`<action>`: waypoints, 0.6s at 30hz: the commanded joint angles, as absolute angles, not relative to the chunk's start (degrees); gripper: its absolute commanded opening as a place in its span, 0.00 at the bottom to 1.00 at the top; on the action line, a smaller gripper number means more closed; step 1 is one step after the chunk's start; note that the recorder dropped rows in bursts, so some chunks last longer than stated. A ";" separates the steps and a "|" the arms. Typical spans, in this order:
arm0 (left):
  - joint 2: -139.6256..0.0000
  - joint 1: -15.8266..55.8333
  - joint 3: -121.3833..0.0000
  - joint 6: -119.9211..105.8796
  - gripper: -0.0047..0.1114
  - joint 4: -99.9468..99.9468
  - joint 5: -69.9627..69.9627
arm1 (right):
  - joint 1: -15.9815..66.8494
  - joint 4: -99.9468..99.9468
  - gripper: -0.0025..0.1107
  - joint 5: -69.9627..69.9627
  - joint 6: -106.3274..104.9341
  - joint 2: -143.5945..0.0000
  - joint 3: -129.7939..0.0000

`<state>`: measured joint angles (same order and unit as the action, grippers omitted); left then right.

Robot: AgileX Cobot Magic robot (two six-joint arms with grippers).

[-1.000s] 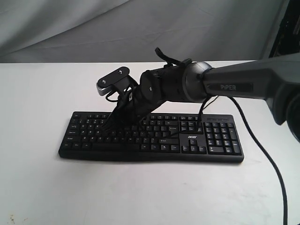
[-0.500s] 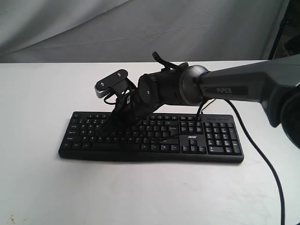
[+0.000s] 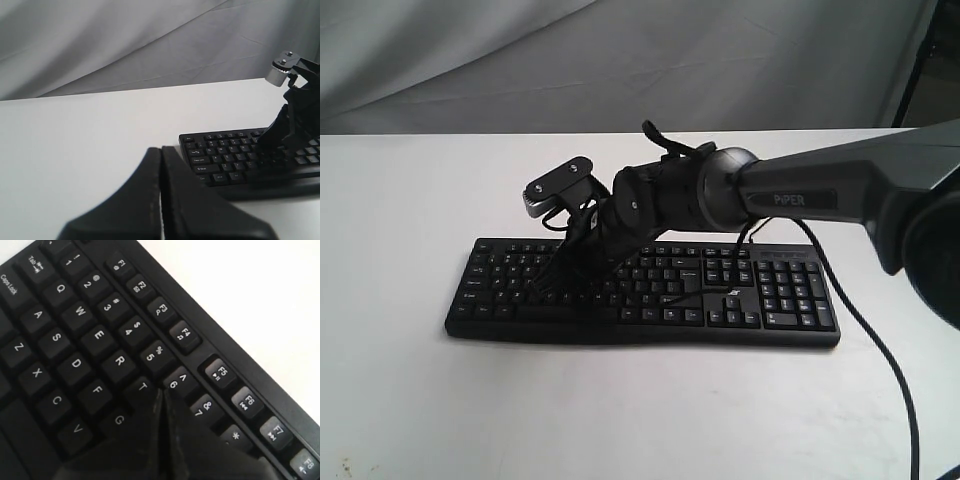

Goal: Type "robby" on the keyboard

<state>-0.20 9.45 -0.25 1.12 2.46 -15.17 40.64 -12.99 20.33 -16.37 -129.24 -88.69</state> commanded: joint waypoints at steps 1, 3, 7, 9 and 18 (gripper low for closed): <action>0.00 9.82 0.00 1.28 0.04 2.74 -14.76 | 40.61 -10.69 0.02 21.47 -16.23 -126.62 -88.82; 0.00 9.82 0.00 1.28 0.04 2.74 -14.76 | 40.53 -10.19 0.02 22.55 -16.23 -124.46 -88.42; 0.00 9.82 0.00 1.28 0.04 2.74 -14.76 | 39.56 -10.37 0.02 21.80 -15.59 -115.60 -82.56; 0.00 9.82 0.00 1.28 0.04 2.74 -14.76 | 38.86 -10.17 0.02 20.80 -14.99 -108.96 -76.30; 0.00 9.82 0.00 1.28 0.04 2.74 -14.76 | 38.43 -9.38 0.02 10.39 -13.25 -69.75 -40.77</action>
<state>-0.20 9.45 -0.25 1.12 2.46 -15.17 38.67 -10.19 14.38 -13.83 -79.98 -49.58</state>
